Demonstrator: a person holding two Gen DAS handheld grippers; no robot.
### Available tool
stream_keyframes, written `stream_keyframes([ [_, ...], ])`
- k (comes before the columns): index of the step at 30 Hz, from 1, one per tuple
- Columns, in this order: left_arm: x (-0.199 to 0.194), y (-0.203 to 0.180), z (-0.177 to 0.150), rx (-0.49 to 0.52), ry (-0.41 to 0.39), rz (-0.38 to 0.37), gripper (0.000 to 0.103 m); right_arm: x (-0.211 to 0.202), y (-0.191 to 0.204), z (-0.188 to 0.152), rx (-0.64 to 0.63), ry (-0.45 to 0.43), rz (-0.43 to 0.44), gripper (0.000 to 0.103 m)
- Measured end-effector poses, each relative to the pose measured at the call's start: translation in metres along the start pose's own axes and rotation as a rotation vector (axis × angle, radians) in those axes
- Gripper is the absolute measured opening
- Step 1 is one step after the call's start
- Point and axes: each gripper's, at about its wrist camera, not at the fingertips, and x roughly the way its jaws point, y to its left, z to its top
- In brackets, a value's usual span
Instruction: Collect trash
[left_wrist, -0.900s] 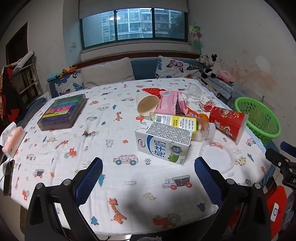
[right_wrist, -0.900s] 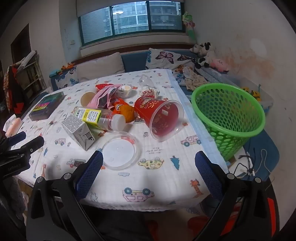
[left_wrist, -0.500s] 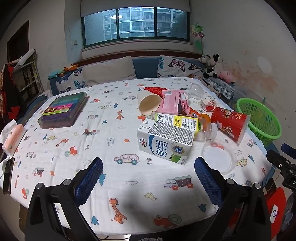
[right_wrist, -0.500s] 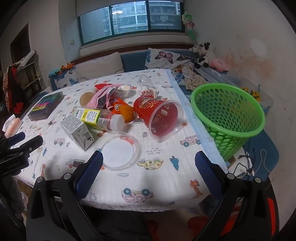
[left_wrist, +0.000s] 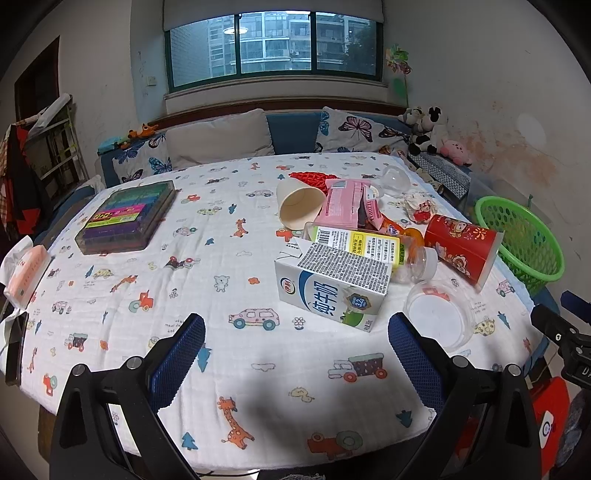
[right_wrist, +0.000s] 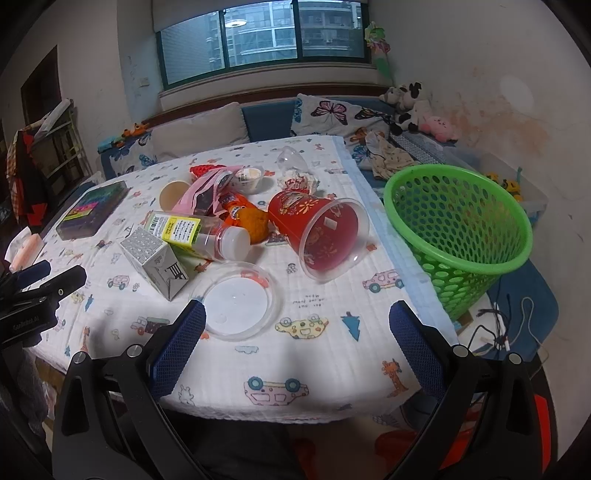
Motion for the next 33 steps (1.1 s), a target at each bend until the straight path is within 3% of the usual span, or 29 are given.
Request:
stream_keyframes([
  [33,0.007,0.0029,0.0049,-0.008,0.01,0.006,0.096,0.0092,0.0028,0.0018,-0.007,0.016,0.015,0.099],
])
